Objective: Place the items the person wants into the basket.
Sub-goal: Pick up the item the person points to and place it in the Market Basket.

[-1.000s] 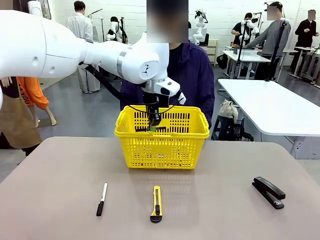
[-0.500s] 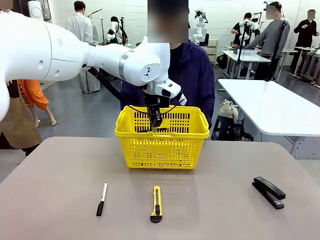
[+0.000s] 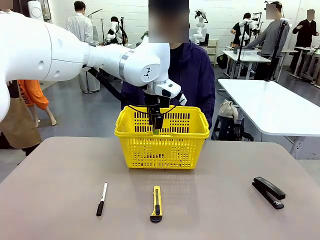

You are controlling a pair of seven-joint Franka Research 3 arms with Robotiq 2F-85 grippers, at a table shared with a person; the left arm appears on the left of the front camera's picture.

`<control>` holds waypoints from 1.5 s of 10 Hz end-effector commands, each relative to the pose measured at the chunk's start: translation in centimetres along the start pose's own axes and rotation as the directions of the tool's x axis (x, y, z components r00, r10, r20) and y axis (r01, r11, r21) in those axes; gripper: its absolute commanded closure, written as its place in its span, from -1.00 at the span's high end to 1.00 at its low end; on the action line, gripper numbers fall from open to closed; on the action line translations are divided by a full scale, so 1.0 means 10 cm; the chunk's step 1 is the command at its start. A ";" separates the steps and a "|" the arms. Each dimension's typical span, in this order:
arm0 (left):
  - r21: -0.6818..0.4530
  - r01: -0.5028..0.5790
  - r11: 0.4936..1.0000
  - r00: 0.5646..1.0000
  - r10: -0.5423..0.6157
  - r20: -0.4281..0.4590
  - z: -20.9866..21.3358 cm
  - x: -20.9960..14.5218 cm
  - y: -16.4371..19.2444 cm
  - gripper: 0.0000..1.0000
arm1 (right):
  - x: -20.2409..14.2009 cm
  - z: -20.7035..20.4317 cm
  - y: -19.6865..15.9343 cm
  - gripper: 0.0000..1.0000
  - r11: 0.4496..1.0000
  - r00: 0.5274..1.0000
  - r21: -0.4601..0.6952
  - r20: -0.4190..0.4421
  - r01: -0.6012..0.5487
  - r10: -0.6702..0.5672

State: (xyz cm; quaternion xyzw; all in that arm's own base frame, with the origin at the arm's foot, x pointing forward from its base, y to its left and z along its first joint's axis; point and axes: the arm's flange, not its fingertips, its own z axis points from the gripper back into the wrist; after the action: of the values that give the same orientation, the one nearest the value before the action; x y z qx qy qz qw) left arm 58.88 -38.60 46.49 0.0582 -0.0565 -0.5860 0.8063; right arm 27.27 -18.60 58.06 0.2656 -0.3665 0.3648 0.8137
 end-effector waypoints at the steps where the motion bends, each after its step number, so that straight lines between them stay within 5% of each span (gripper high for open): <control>1: 0.012 0.013 1.000 1.000 -0.013 0.006 0.00 0.02 0.02 1.00 | 0.02 0.00 -0.02 1.00 1.000 0.999 0.016 0.036 -0.013 0.013; 5: 0.014 -0.003 1.000 1.000 0.003 0.007 0.02 0.01 0.04 1.00 | 0.02 0.00 -0.02 1.00 1.000 0.999 0.016 0.036 -0.013 0.013; 8: 0.023 -0.140 0.990 0.990 0.140 -0.006 0.45 -0.28 0.02 1.00 | 0.02 0.00 -0.02 1.00 1.000 0.999 0.016 0.036 -0.013 0.013; 12: 0.093 -0.250 0.964 0.961 0.235 0.148 1.47 -1.54 -0.82 1.00 | 0.02 0.00 -0.02 1.00 1.000 0.999 0.016 0.036 -0.013 0.013; 15: 0.098 -0.363 0.927 0.923 0.343 0.172 1.55 -2.43 -1.20 1.00 | 0.02 0.00 -0.02 1.00 1.000 0.999 0.016 0.036 -0.013 0.013</control>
State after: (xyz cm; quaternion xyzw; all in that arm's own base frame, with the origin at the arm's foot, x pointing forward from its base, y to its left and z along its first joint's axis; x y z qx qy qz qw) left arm 39.66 -21.57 61.46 0.0604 -0.1512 -0.4376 0.8843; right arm 27.29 -18.62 58.03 0.2661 -0.3657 0.3648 0.8139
